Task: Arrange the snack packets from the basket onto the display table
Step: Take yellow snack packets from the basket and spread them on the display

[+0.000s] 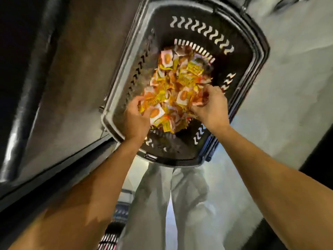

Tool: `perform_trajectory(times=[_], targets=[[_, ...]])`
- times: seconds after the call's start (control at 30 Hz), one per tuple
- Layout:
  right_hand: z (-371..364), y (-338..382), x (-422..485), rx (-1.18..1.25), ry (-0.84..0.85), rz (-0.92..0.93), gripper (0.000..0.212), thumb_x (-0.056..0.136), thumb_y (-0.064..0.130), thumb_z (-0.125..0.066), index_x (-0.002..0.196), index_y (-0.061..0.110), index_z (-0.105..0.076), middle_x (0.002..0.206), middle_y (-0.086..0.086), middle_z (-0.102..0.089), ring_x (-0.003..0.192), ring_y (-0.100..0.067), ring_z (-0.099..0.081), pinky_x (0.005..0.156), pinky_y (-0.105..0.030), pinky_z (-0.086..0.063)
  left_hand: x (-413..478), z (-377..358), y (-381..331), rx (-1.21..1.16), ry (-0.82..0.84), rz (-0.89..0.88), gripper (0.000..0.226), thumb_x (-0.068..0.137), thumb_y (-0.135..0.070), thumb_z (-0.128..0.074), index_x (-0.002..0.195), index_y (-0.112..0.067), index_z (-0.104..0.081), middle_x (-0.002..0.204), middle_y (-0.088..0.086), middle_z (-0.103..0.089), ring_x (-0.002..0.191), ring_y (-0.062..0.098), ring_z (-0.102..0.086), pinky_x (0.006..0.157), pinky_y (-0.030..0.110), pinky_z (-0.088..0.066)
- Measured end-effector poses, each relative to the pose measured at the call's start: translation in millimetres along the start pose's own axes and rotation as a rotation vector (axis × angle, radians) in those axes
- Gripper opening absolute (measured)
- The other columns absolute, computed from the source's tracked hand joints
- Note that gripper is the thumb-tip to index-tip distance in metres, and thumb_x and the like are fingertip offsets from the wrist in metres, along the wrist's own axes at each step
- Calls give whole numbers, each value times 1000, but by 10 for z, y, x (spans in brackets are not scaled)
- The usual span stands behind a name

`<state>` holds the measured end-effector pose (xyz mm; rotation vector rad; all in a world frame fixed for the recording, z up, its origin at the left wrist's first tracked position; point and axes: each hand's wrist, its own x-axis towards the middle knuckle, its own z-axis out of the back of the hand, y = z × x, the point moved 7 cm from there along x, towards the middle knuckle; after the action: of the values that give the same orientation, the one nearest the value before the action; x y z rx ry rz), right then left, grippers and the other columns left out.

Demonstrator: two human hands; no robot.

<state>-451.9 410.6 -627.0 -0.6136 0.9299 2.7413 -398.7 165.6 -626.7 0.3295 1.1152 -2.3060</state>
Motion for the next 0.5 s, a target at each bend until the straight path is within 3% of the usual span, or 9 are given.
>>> perform_trajectory(times=[0.07,0.1,0.2,0.33,0.5], targets=[[-99,-74,-44,-39,86,26,53,73,32,-76,119,12,-58,112,-12,-55,106,-31,-54,86,-38,-48,-11,-56,70,31,43,-5,37,85,-25,-68,121,-23,-61,115,0,-66,106,17,-62,91,33,-52],[-95,-68,-82,-66,115,44,58,75,34,-75,125,13,-55,117,-13,-54,110,-32,-53,89,-42,-49,-39,-45,52,65,51,-24,39,86,-26,-66,124,-25,-60,118,-1,-65,108,15,-61,93,37,-52],[141,105,-216,-179,136,98,54,84,35,-69,129,11,-54,120,-15,-57,113,-35,-53,89,-46,-50,-196,89,-207,165,68,-124,42,89,-24,-65,130,-19,-58,120,3,-64,110,18,-60,96,35,-49],[793,622,-515,-347,146,175,29,87,27,-60,109,8,-61,104,-14,-60,97,-37,-59,75,-45,-53,-500,476,-815,308,144,-196,40,91,-27,-57,130,-18,-56,120,8,-62,109,29,-60,90,43,-50],[1819,1540,-1097,-496,172,251,34,90,32,-58,117,12,-58,112,-11,-59,103,-35,-59,79,-43,-50,-1033,1293,-1883,390,150,-298,30,87,-27,-55,113,-15,-60,109,13,-63,99,35,-60,81,47,-51]])
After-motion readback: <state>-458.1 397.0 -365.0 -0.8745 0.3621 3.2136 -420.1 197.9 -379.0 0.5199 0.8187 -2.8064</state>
